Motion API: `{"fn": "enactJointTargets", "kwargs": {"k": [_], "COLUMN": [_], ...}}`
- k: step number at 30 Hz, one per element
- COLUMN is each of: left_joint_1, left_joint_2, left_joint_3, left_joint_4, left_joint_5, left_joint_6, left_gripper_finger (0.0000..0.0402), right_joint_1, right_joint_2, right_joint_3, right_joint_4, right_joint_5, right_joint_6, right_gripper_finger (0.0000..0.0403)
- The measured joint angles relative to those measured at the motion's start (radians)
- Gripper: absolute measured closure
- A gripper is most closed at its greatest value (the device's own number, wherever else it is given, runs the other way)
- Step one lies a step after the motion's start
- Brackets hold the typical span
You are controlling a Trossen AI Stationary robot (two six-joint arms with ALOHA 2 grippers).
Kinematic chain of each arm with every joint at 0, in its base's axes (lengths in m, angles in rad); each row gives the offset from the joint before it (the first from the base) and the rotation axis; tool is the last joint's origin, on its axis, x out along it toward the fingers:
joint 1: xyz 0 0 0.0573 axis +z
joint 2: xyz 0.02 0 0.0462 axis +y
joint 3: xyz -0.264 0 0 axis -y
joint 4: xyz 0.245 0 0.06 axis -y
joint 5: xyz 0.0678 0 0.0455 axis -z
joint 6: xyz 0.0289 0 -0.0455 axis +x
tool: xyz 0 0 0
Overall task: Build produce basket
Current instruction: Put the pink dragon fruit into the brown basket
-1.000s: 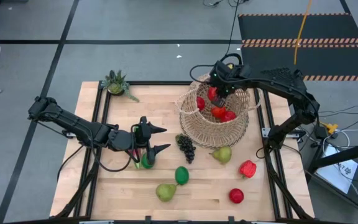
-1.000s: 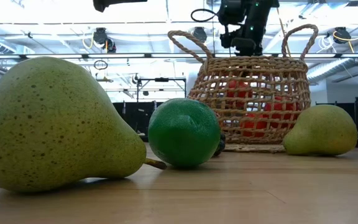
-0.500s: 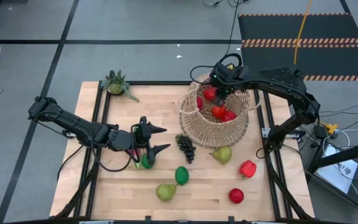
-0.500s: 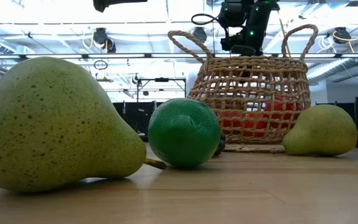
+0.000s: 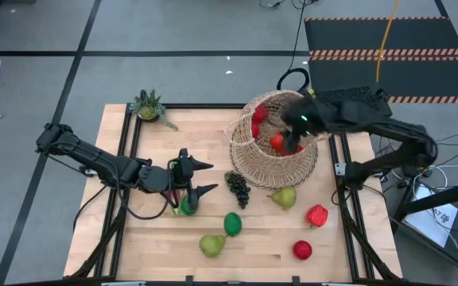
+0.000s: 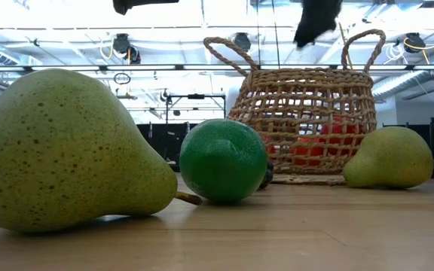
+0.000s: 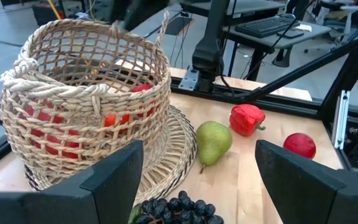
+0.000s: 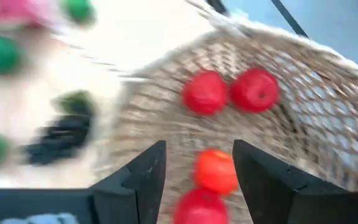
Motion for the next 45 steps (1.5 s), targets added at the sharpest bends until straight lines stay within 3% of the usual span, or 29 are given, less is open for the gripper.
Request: {"fn": "enactJointTargets", "kwargs": {"k": [5, 13, 18, 21, 27, 32, 38, 45], "left_joint_1": [-0.014, -0.052, -0.087, -0.112, -0.148, -0.201, -0.27, -0.334], "left_joint_2": [0.0, 0.0, 0.0, 0.002, 0.027, 0.107, 0.196, 0.205], "left_joint_3": [0.0, 0.0, 0.0, 0.0, 0.007, 0.057, 0.143, 0.161], "left_joint_4": [0.009, 0.012, 0.023, 0.032, 0.032, -0.019, -0.309, -0.668], "left_joint_5": [0.0, 0.0, -0.001, -0.007, -0.012, -0.011, -0.01, -0.006], "left_joint_6": [0.066, 0.088, 0.103, 0.135, 0.148, 0.184, 0.21, 0.138], "left_gripper_finger": [0.0096, 0.0096, 0.0096, 0.0103, 0.0147, 0.0185, 0.0213, 0.021], "right_joint_1": [0.206, 0.568, 0.735, 0.802, 0.87, 0.869, 0.898, 0.915], "right_joint_2": [-0.099, -0.12, -0.117, -0.117, -0.117, -0.118, -0.118, -0.116], "right_joint_3": [0.0, -0.052, -0.211, -0.335, -0.536, -0.555, -0.555, -0.568], "right_joint_4": [0.017, 0.029, 0.197, 0.389, 0.725, 0.722, 0.722, 0.735], "right_joint_5": [0.021, 0.22, 0.29, 0.291, 0.291, 0.268, 0.263, 0.283], "right_joint_6": [0.119, 0.281, 0.335, 0.326, 0.246, 0.229, 0.225, 0.247], "right_gripper_finger": [0.0224, 0.0225, 0.0225, 0.0225, 0.0225, 0.0225, 0.0225, 0.0225]}}
